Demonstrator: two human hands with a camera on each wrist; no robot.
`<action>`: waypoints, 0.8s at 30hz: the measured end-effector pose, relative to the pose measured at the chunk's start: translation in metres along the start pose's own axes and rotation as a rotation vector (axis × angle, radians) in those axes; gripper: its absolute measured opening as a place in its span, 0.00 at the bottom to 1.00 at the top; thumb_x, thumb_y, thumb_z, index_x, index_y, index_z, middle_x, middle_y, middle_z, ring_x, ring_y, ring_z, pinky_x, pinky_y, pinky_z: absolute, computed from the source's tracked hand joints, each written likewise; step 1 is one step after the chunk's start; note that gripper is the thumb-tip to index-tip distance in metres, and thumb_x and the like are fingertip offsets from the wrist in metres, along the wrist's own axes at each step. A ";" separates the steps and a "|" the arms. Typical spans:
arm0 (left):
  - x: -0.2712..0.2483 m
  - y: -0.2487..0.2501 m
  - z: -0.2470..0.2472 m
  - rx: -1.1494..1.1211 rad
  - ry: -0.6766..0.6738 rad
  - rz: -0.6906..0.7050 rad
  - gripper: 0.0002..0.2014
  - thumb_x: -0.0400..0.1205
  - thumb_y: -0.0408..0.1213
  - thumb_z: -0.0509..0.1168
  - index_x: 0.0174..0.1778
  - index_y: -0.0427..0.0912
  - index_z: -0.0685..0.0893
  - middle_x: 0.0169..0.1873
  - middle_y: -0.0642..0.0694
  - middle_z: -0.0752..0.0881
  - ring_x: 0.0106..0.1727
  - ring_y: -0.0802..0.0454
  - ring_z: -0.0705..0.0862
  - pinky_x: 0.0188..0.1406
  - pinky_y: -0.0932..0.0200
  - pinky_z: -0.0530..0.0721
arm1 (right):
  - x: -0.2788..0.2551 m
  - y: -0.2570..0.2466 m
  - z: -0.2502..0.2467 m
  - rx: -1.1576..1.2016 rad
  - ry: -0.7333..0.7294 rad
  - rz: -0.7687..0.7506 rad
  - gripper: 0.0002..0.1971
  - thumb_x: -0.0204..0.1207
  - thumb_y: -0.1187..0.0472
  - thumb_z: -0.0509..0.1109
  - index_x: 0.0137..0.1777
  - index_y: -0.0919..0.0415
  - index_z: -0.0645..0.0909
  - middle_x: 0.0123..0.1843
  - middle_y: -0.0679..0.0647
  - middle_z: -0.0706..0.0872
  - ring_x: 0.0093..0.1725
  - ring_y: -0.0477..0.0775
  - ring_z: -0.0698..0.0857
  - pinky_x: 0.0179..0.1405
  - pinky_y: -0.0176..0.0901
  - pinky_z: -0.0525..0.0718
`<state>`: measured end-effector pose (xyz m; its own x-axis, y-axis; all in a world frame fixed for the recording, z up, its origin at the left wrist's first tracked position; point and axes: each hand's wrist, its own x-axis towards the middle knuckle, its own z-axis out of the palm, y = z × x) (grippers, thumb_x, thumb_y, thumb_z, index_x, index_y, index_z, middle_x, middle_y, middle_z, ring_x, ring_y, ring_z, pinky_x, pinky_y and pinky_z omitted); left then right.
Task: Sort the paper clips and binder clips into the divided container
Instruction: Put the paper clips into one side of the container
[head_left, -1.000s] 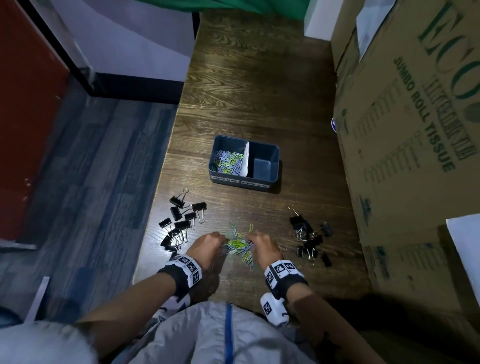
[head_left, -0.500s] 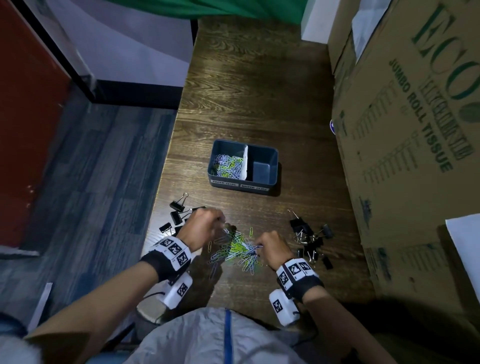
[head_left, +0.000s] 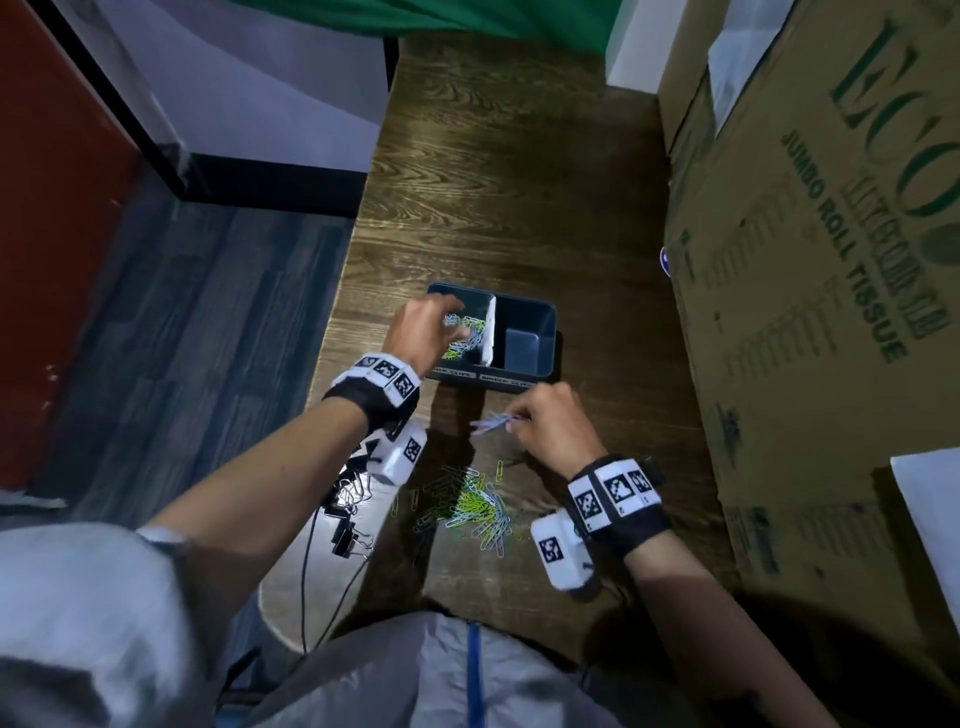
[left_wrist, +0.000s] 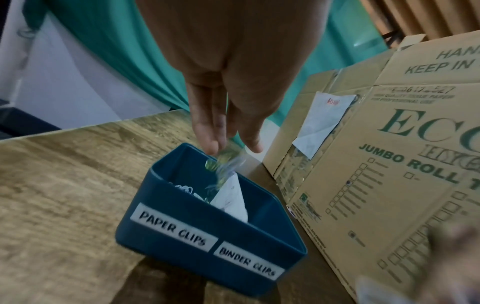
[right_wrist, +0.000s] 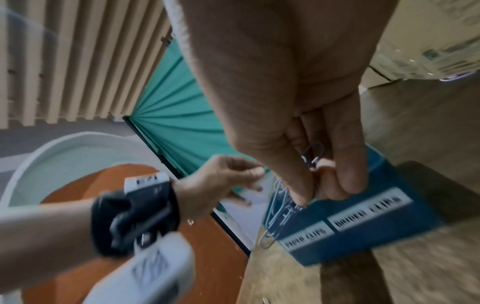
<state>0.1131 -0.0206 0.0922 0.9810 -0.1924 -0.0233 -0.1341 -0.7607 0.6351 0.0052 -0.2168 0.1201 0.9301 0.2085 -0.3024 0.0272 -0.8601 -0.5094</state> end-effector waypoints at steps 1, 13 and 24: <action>-0.007 -0.002 0.004 0.008 0.003 -0.005 0.16 0.78 0.37 0.74 0.61 0.39 0.86 0.53 0.38 0.90 0.50 0.45 0.90 0.52 0.47 0.89 | 0.007 -0.006 -0.010 0.003 0.034 -0.012 0.06 0.78 0.63 0.76 0.53 0.59 0.91 0.43 0.52 0.90 0.39 0.48 0.85 0.44 0.40 0.88; -0.150 -0.036 0.080 0.259 -0.349 -0.157 0.16 0.80 0.29 0.67 0.64 0.42 0.79 0.57 0.44 0.80 0.52 0.45 0.83 0.39 0.60 0.76 | 0.089 -0.033 -0.014 -0.057 0.248 -0.008 0.16 0.76 0.70 0.74 0.62 0.57 0.88 0.57 0.62 0.90 0.58 0.65 0.88 0.58 0.56 0.87; -0.179 -0.061 0.088 0.232 -0.534 -0.213 0.31 0.70 0.35 0.78 0.65 0.42 0.70 0.61 0.43 0.69 0.49 0.44 0.83 0.45 0.55 0.79 | -0.018 0.084 0.109 -0.106 -0.151 0.322 0.07 0.80 0.67 0.73 0.55 0.57 0.86 0.52 0.56 0.90 0.44 0.57 0.87 0.48 0.50 0.88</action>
<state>-0.0665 0.0056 -0.0098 0.7923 -0.2590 -0.5523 -0.0284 -0.9200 0.3908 -0.0495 -0.2424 -0.0051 0.8331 -0.0211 -0.5528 -0.2129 -0.9345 -0.2852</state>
